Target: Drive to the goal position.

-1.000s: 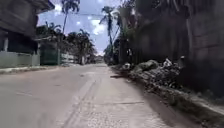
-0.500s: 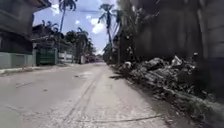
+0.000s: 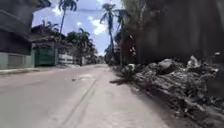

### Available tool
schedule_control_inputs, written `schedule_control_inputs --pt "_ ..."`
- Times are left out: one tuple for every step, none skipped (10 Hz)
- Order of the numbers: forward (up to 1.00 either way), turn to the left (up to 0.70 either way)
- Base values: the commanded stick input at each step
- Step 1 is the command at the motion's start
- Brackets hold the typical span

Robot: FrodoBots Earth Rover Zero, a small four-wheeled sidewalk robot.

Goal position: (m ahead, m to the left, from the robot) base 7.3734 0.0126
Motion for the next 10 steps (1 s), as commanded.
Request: schedule_control_inputs --pt "1.0 0.02" --pt "1.0 0.0" --pt "1.0 0.0" --pt "1.0 0.0" --pt "1.0 0.0" --pt "1.0 0.0" --pt "1.0 0.0" --pt "1.0 0.0" --pt "1.0 0.0" --pt "1.0 0.0"
